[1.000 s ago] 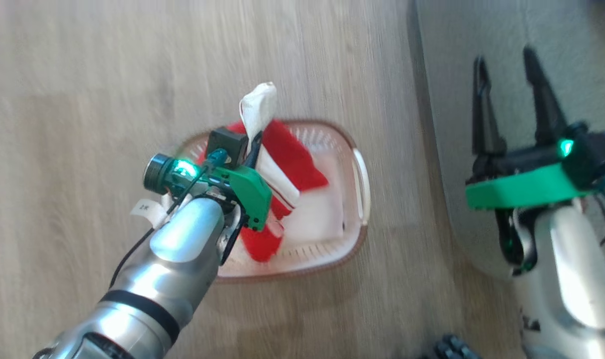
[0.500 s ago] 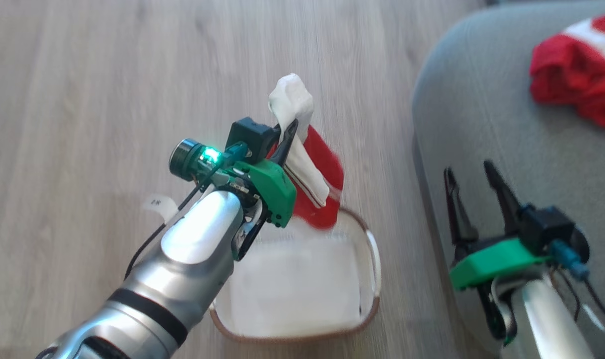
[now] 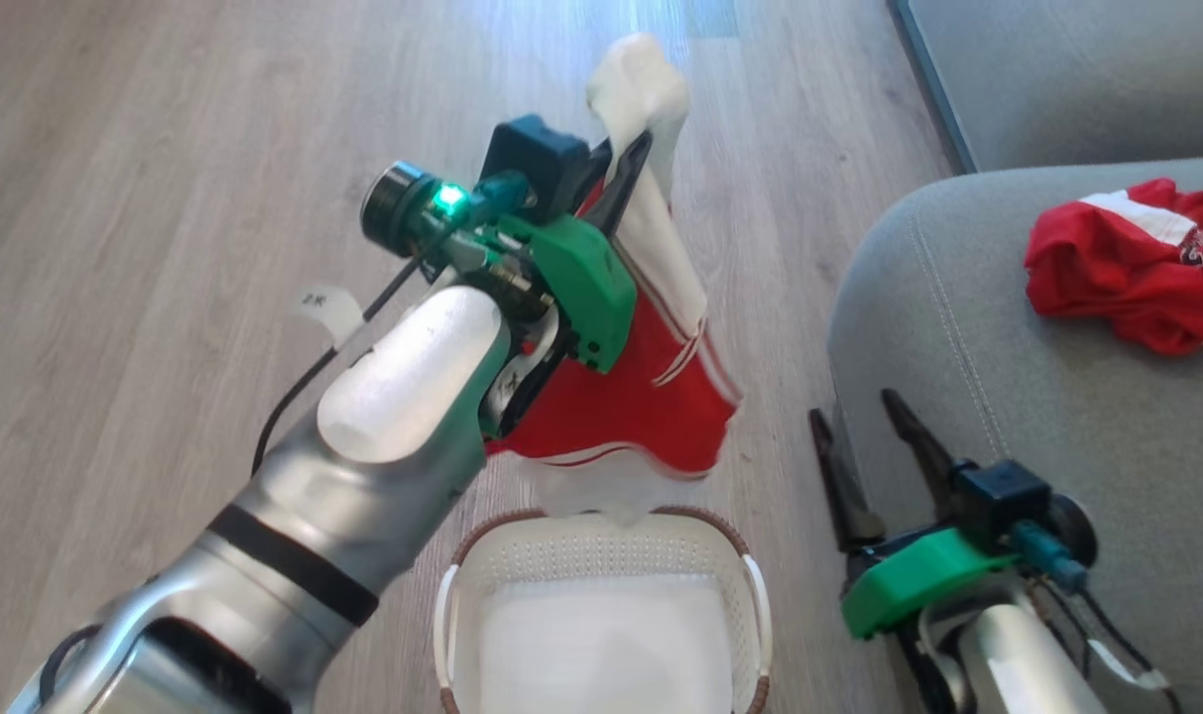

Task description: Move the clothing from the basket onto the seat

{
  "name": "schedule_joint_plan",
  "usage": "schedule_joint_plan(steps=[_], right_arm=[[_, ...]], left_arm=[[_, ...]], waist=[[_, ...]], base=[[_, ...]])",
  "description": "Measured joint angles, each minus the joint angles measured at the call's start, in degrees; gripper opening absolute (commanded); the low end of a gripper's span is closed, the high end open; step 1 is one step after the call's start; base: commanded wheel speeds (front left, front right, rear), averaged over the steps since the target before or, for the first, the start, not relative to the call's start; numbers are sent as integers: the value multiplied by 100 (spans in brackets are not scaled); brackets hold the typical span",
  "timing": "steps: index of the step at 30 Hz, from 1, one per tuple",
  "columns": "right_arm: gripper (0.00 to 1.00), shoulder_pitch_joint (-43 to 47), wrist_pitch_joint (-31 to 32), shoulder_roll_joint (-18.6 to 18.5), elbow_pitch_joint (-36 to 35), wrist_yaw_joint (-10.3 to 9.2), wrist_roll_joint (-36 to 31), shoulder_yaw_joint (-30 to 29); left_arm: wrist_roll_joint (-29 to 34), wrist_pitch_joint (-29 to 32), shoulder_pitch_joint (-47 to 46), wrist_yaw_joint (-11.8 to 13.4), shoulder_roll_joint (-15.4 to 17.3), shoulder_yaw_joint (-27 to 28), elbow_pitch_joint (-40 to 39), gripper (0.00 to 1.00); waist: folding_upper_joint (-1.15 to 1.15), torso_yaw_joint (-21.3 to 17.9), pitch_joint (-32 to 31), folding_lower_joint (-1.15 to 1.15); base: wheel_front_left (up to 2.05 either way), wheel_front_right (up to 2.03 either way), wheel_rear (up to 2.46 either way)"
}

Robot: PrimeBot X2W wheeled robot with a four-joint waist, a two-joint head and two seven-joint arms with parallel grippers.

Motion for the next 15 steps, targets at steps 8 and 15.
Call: schedule_joint_plan(steps=[8,15], right_arm=[[100,-465,0,-2,441,0,-110,541],[100,-1209,0,-10,1089,0,-301,877]], left_arm=[[-102,219,-192,2,-48,-13,-401,0],[-269,267,-344,54,-115,-120,-699,0]], waist=[[0,137,-154,0],[0,303,-231,0]], base=[[0,0,0],[0,0,0]])
